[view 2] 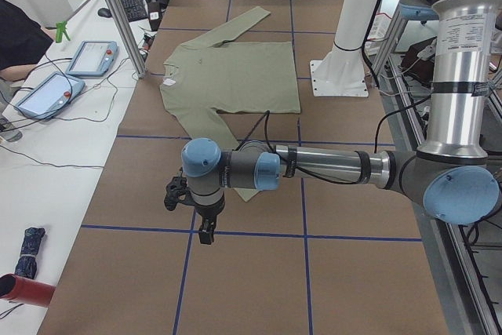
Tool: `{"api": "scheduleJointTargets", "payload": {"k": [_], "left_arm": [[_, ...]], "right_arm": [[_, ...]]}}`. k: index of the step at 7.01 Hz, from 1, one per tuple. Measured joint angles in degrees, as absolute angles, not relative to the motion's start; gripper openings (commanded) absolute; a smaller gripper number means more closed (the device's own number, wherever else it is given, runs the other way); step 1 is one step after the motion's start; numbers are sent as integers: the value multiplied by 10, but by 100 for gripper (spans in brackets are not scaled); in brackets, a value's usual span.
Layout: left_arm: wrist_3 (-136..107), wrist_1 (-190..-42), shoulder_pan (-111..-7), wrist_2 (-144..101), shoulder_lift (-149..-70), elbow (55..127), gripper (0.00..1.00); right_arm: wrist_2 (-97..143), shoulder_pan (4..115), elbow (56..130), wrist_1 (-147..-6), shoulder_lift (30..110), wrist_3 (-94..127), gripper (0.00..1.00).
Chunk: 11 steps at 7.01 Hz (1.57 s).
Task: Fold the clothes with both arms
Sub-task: 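Move the right gripper toward the sleeve cuff nearest it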
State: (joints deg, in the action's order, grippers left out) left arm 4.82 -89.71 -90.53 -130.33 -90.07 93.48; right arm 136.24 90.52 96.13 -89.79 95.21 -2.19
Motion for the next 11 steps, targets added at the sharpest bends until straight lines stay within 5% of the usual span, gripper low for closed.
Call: {"api": "scheduleJointTargets", "payload": {"k": [4,6,8,11], "left_arm": [[42,-1016,-901,-1310,-902,917,100],[39,-1061,-900,-1312,-900,906,100],[33,-1074,-897,-1311,-899,902,100],[33,-1088,-896,-1311,-893,900,100]], "right_arm": [[1406,871,964,-835,959,-22,100],[1405,827,962,-673,1015,70,100],[1345,723,962,-514,1045,264,100],[1251,593,971,-463,1043,411,100]]}}
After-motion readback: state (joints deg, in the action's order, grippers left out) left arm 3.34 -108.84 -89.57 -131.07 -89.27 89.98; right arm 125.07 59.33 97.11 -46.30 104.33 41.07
